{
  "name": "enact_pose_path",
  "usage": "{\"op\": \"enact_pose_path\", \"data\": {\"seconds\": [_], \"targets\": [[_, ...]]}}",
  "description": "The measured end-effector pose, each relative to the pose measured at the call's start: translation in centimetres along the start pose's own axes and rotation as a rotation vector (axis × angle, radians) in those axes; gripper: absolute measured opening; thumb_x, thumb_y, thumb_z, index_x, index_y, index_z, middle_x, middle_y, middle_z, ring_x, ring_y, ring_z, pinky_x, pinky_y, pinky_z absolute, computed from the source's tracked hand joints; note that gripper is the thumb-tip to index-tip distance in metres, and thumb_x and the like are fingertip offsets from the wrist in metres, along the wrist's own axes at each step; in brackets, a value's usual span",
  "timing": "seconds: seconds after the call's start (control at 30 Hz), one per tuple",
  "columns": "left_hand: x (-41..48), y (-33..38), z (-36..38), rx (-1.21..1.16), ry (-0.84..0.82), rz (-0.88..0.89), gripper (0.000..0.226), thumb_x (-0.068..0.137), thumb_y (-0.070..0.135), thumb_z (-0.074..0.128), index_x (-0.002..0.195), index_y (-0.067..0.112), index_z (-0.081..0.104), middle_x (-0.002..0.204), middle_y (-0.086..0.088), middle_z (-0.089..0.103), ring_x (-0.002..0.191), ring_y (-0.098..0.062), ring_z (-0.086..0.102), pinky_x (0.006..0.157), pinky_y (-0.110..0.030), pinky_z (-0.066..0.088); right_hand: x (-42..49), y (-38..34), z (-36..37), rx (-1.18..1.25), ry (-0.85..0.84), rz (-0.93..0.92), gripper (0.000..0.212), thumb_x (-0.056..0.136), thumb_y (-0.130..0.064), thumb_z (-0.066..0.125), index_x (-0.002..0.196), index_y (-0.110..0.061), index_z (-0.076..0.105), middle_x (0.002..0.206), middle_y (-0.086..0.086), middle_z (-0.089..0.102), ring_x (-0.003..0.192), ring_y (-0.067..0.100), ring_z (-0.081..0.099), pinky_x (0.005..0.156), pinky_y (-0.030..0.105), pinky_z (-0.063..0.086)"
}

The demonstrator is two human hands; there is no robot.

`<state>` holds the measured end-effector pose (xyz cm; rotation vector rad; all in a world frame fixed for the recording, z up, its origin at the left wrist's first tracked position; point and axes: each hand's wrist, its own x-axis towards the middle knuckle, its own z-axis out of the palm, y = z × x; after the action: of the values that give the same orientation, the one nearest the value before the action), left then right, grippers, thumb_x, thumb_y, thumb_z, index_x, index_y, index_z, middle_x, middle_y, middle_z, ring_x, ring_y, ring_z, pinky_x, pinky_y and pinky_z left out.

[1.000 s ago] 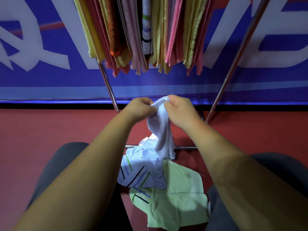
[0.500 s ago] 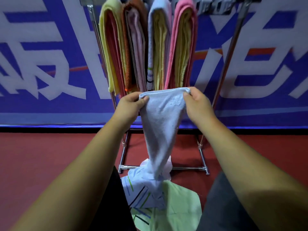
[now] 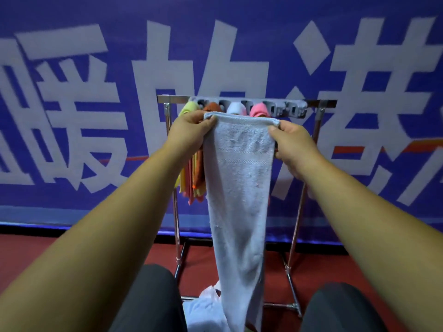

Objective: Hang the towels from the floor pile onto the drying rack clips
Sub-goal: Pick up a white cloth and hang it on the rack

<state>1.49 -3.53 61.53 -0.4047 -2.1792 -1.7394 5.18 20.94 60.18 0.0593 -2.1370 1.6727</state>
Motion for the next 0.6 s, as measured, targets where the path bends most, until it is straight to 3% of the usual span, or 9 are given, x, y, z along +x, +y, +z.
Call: {"op": "enact_pose_path", "data": {"seconds": [0.17,0.37,0.5,0.6], "targets": [[0.1,2.4,-0.9,-0.018,0.036,-0.029,0.026,0.100,0.040,0.071,0.121,0.028,0.079,0.115,0.003,0.075,0.110,-0.022,0.070,0.085,-0.048,0.066,-0.1,-3.6,-0.3,0.082,0.020,0.070,0.020,0.098,-0.025,0.064,0.102,-0.022,0.082,0.103,0.011,0.082,0.096,0.028,0.078,0.091,0.063,0.062],[-0.6,3.6,-0.4,0.095,0.176,-0.091,0.023,0.092,0.037,0.076,0.107,0.020,0.079,0.096,-0.005,0.075,0.089,-0.024,0.075,0.078,-0.042,0.067,-0.7,-5.4,0.2,0.149,0.033,0.196,0.019,0.096,-0.004,0.058,0.107,-0.004,0.074,0.102,0.019,0.081,0.090,0.032,0.081,0.080,0.053,0.067],[-1.6,3.6,0.6,0.107,0.204,-0.080,0.016,0.095,0.027,0.071,0.106,0.015,0.069,0.091,-0.006,0.072,0.080,-0.018,0.071,0.052,-0.025,0.054,-1.2,-5.4,1.4,0.191,0.051,0.227,0.019,0.090,-0.005,0.059,0.101,-0.008,0.074,0.094,0.010,0.078,0.076,0.023,0.079,0.073,0.047,0.068],[-1.9,3.4,1.8,0.158,0.229,-0.066,0.014,0.095,0.032,0.068,0.097,0.018,0.072,0.092,-0.006,0.073,0.076,-0.016,0.070,0.065,-0.030,0.062,-1.8,-5.0,2.8,0.155,0.033,0.229,0.018,0.083,-0.011,0.060,0.093,-0.012,0.076,0.079,0.010,0.070,0.058,0.019,0.066,0.063,0.040,0.065]]}}
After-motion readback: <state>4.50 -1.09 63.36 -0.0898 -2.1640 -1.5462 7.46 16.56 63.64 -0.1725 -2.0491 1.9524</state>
